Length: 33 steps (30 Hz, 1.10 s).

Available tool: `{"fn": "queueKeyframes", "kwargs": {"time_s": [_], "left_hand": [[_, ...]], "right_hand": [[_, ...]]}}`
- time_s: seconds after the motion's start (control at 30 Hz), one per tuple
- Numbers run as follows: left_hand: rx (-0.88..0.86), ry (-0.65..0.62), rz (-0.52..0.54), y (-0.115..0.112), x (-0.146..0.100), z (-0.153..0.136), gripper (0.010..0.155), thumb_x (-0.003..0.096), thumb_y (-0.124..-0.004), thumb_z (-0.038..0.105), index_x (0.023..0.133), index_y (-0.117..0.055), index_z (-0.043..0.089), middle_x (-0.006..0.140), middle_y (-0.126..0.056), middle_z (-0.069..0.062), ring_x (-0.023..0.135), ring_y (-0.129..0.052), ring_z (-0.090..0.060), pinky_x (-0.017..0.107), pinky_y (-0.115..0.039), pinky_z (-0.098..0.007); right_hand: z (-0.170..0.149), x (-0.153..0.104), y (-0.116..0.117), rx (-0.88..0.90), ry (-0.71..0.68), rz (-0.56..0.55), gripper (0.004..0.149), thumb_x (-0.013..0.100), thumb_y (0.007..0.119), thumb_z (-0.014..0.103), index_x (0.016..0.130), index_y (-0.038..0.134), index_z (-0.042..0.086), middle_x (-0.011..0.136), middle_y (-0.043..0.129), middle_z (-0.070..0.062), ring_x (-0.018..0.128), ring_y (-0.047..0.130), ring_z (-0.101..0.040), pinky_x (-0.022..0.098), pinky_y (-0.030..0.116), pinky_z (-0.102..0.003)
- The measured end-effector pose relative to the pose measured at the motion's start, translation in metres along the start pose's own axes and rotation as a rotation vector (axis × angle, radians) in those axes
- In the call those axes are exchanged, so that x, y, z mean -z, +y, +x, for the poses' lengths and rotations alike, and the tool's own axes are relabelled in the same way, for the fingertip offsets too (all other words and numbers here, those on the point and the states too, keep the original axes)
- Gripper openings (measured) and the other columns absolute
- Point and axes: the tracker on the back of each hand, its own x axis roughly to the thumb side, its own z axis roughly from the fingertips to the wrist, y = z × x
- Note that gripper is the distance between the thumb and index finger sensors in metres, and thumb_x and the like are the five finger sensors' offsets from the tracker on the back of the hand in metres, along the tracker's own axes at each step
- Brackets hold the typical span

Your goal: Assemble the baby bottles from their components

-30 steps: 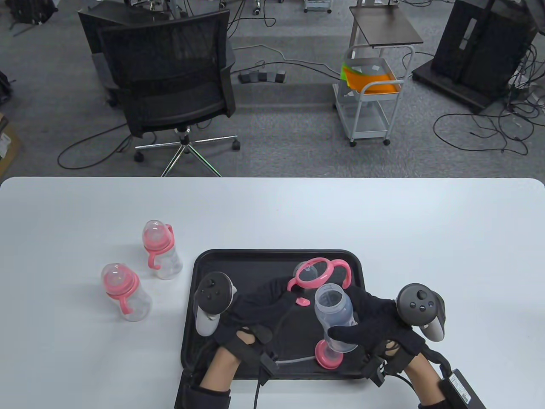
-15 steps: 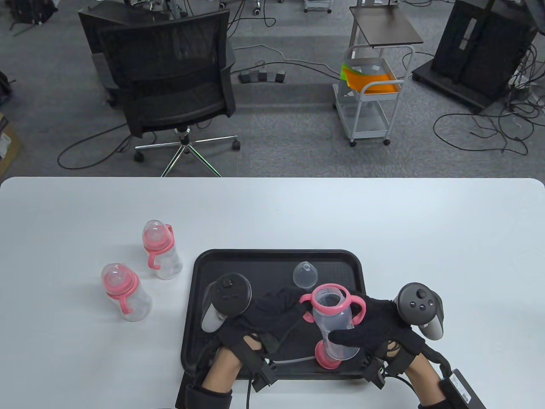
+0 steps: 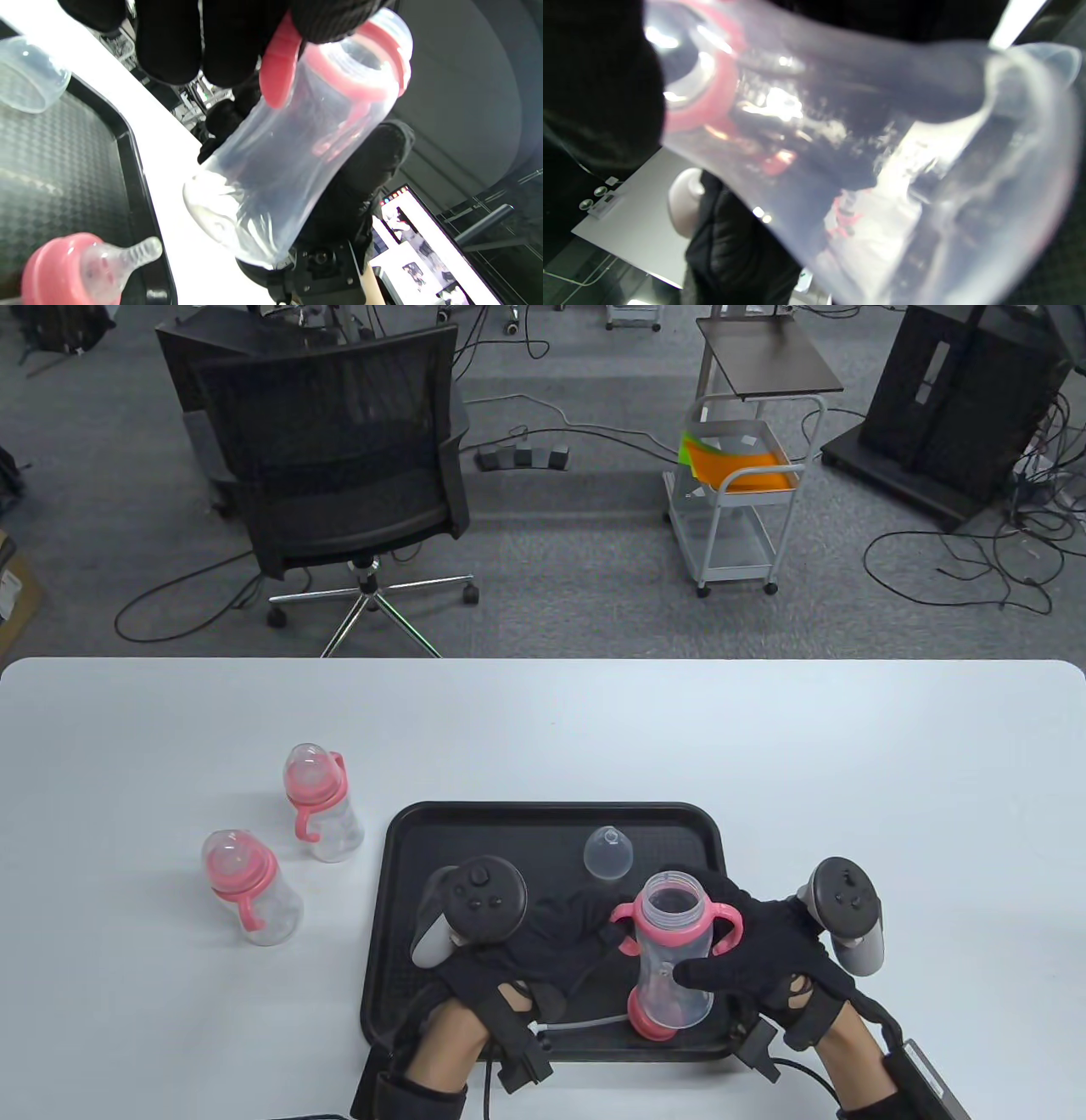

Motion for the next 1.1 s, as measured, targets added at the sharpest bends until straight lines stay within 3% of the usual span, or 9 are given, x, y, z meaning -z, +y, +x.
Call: {"fn": "queueKeyframes", "kwargs": {"time_s": [0.13,0.37,0.5,0.6,0.7,0.83,0.97,1.1], "left_hand": [[0.037,0.026,-0.01,-0.002,0.001,-0.002,0.052,0.0561,-0.067,0.046,0.104,-0.067,0.026,0.097,-0.078,-0.008,0.093,-0.078,-0.042,0.074,-0.053,-0.07],[0.044,0.052,0.012,-0.008,0.005,-0.006,0.054,0.057,-0.067,0.046,0.106,-0.063,0.024,0.098,-0.075,-0.01,0.093,-0.077,-0.043,0.074,-0.053,-0.069],[0.061,0.116,0.03,-0.009,0.004,-0.011,0.077,0.0538,-0.077,0.055,0.113,-0.047,0.016,0.103,-0.067,-0.014,0.095,-0.073,-0.044,0.074,-0.053,-0.069],[0.148,0.204,-0.011,-0.013,0.006,-0.015,0.078,0.0502,-0.087,0.056,0.11,-0.057,0.016,0.102,-0.071,-0.014,0.094,-0.074,-0.046,0.074,-0.052,-0.07],[0.317,0.265,-0.088,-0.032,0.015,-0.013,0.077,0.0457,-0.094,0.057,0.108,-0.068,0.02,0.103,-0.071,-0.014,0.098,-0.067,-0.047,0.075,-0.046,-0.072],[0.562,0.342,-0.191,-0.063,0.028,-0.01,0.083,0.041,-0.095,0.062,0.11,-0.066,0.028,0.11,-0.06,-0.011,0.104,-0.054,-0.047,0.076,-0.035,-0.073],[0.622,0.358,-0.192,-0.085,0.039,-0.012,0.083,0.0382,-0.091,0.067,0.109,-0.07,0.031,0.109,-0.059,-0.013,0.103,-0.046,-0.048,0.075,-0.03,-0.071],[0.717,0.381,-0.181,-0.101,0.045,-0.012,0.075,0.0379,-0.094,0.062,0.105,-0.075,0.034,0.109,-0.059,-0.011,0.101,-0.041,-0.045,0.074,-0.027,-0.07]], "right_hand": [[0.003,-0.001,0.0,-0.077,-0.027,0.026,0.103,0.026,0.105,0.052,0.107,0.046,0.031,0.091,0.082,-0.017,0.077,0.096,-0.045,0.055,0.089,-0.064],[0.012,-0.002,-0.007,-0.187,-0.069,-0.001,0.101,0.024,0.107,0.051,0.106,0.054,0.026,0.089,0.085,-0.02,0.074,0.099,-0.046,0.053,0.092,-0.064],[0.014,-0.005,-0.016,-0.203,-0.069,-0.081,0.101,0.025,0.107,0.05,0.107,0.053,0.028,0.091,0.084,-0.018,0.078,0.097,-0.044,0.056,0.09,-0.064],[0.014,-0.01,-0.029,-0.209,-0.074,-0.163,0.101,0.025,0.107,0.05,0.107,0.052,0.029,0.092,0.083,-0.017,0.079,0.096,-0.044,0.057,0.089,-0.064],[0.012,-0.015,-0.046,-0.215,-0.07,-0.257,0.101,0.025,0.107,0.05,0.106,0.052,0.029,0.092,0.083,-0.017,0.079,0.096,-0.043,0.057,0.09,-0.063],[0.009,-0.022,-0.058,-0.248,-0.019,-0.394,0.101,0.025,0.107,0.05,0.107,0.051,0.028,0.092,0.083,-0.017,0.079,0.096,-0.044,0.057,0.09,-0.063],[0.007,-0.026,-0.064,-0.292,0.015,-0.473,0.101,0.026,0.106,0.051,0.107,0.051,0.028,0.093,0.083,-0.017,0.079,0.097,-0.043,0.057,0.09,-0.063],[0.006,-0.026,-0.065,-0.325,0.032,-0.491,0.101,0.026,0.107,0.05,0.107,0.05,0.028,0.094,0.081,-0.017,0.081,0.095,-0.043,0.058,0.089,-0.063]]}}
